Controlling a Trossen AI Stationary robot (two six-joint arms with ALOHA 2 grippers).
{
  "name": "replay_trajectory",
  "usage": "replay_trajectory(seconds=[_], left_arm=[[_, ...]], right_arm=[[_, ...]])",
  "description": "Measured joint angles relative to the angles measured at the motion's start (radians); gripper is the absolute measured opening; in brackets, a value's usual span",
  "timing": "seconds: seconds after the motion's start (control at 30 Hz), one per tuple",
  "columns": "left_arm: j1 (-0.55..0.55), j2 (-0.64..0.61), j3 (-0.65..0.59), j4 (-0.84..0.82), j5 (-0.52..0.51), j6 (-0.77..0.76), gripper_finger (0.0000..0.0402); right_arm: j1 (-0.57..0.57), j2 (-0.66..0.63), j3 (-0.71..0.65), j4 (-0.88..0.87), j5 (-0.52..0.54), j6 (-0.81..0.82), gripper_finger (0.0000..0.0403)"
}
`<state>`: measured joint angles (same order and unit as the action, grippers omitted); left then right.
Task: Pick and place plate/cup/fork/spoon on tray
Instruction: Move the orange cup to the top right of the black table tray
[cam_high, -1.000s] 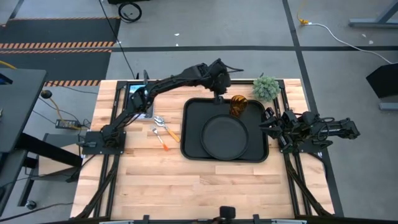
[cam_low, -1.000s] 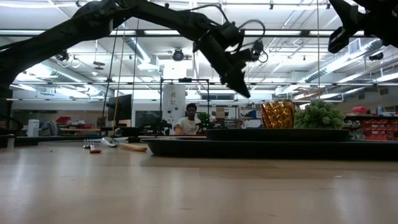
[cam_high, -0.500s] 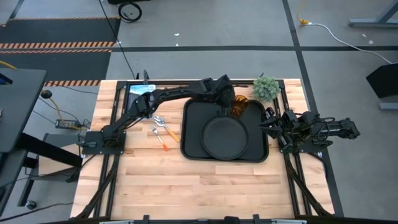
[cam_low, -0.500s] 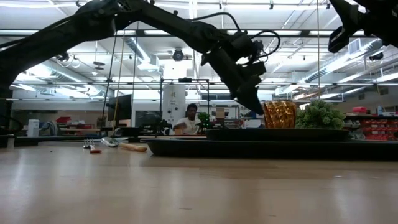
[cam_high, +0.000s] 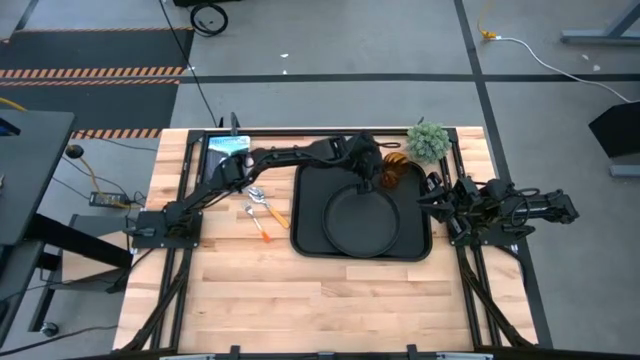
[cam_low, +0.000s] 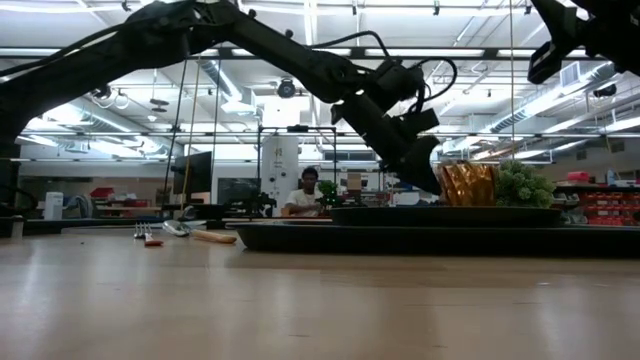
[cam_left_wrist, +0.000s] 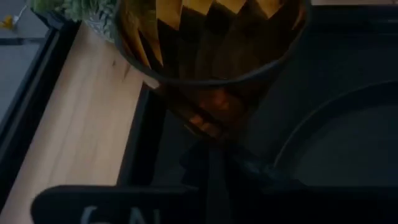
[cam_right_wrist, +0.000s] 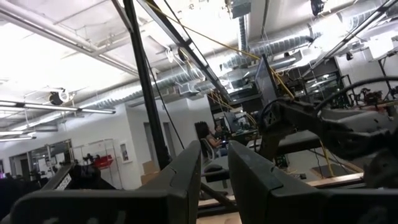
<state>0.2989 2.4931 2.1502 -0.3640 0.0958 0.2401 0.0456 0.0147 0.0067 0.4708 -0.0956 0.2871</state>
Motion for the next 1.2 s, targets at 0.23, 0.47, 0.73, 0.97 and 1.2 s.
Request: replay_trajectory(seconds=[0.23,0.47,0.73,0.97,1.2], left_arm=[[-0.016,0.04,0.002,0.14,0.0,-0.015,0.0054],[-0.024,0.064,0.0,0.186,-0.007,-0.021,0.0054],[-0.027,0.101,0.002,0.244,-0.017,-0.024,0.0054],[-0.029,0.128,0.001,0.282,-0.034,-0.019,0.0054],[-0.028,0.142,0.001,0.311,-0.041,-0.019,0.0054]], right_arm=[[0.0,0.0,0.0,0.001,-0.003,-0.001,0.0088],[0.0,0.0,0.0,0.001,-0.003,-0.001,0.0088],[0.0,0.0,0.0,0.001,-0.003,-0.001,0.0088],[0.001,0.0,0.0,0.002,-0.003,-0.002,0.0088],[0.001,0.0,0.0,0.004,-0.003,-0.001,0.0088]])
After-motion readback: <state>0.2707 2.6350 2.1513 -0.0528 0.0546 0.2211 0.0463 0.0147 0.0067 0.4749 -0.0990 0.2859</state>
